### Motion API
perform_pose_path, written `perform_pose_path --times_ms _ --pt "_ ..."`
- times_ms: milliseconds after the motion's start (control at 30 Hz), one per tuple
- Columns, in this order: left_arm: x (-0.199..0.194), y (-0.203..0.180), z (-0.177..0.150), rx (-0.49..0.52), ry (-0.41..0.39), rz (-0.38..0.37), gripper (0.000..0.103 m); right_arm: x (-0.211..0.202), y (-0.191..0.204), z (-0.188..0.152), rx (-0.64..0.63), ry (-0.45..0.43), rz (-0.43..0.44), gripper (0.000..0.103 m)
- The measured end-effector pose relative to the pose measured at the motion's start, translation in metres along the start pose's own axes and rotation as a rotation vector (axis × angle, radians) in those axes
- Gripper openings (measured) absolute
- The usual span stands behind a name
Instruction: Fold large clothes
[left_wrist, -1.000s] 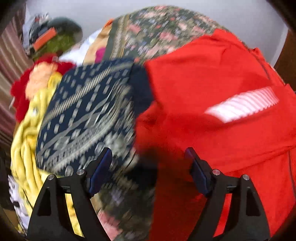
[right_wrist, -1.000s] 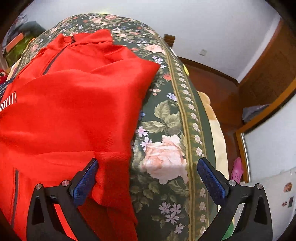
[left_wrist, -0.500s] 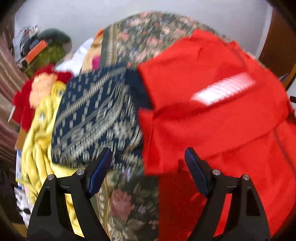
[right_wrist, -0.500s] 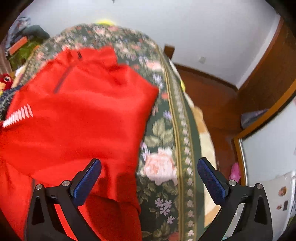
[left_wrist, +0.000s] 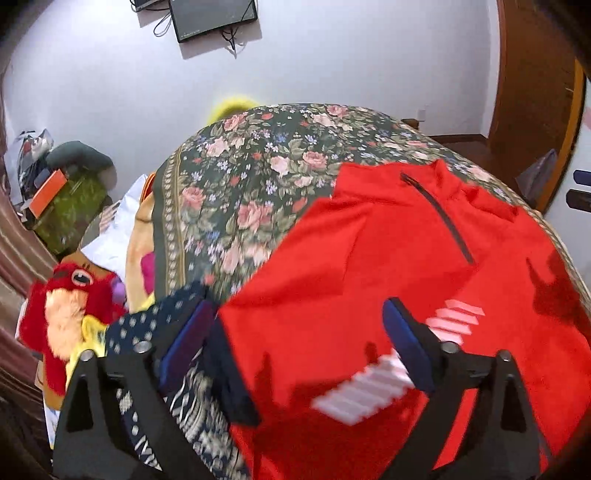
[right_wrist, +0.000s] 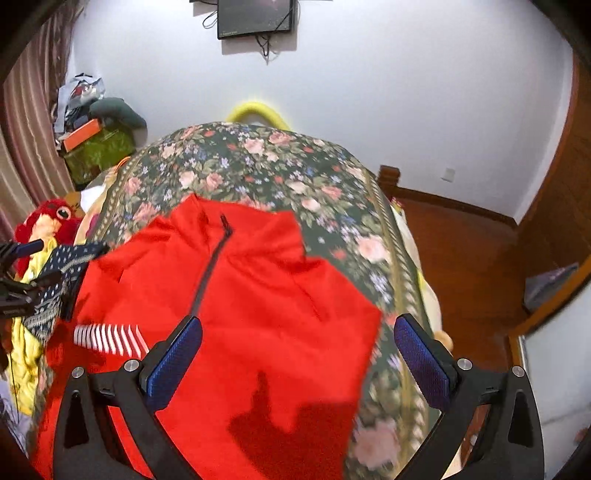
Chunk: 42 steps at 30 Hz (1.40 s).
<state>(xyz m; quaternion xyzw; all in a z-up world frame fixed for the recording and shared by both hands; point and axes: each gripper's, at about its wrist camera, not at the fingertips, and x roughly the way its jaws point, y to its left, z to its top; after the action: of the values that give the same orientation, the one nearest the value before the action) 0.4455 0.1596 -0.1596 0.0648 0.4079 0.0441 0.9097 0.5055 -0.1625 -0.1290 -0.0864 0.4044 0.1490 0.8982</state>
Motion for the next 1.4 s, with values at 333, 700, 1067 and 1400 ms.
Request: perform_pose_path --times_ms 333,700,1067,1400 --pt "0.109 -0.015 0.035 -0.061 0.060 -0.036 0.097 0.119 0.019 0.014 0.007 0.089 0.054 0.103" --pt "0.191 -0.006 0.056 -0.192 0.123 -0.186 0.097 0.207 0.028 0.046 0.008 0.202 0.139 0.089" --pt "0.164 -0.037 0.055 -0.071 0.080 -0.106 0.002 0.178 0.040 0.032 0.068 0.097 0.193 0.009" --pt "0.044 -0.035 0.039 0.036 -0.067 -0.089 0.002 0.057 0.052 0.014 0.012 -0.053 0.183 0.008"
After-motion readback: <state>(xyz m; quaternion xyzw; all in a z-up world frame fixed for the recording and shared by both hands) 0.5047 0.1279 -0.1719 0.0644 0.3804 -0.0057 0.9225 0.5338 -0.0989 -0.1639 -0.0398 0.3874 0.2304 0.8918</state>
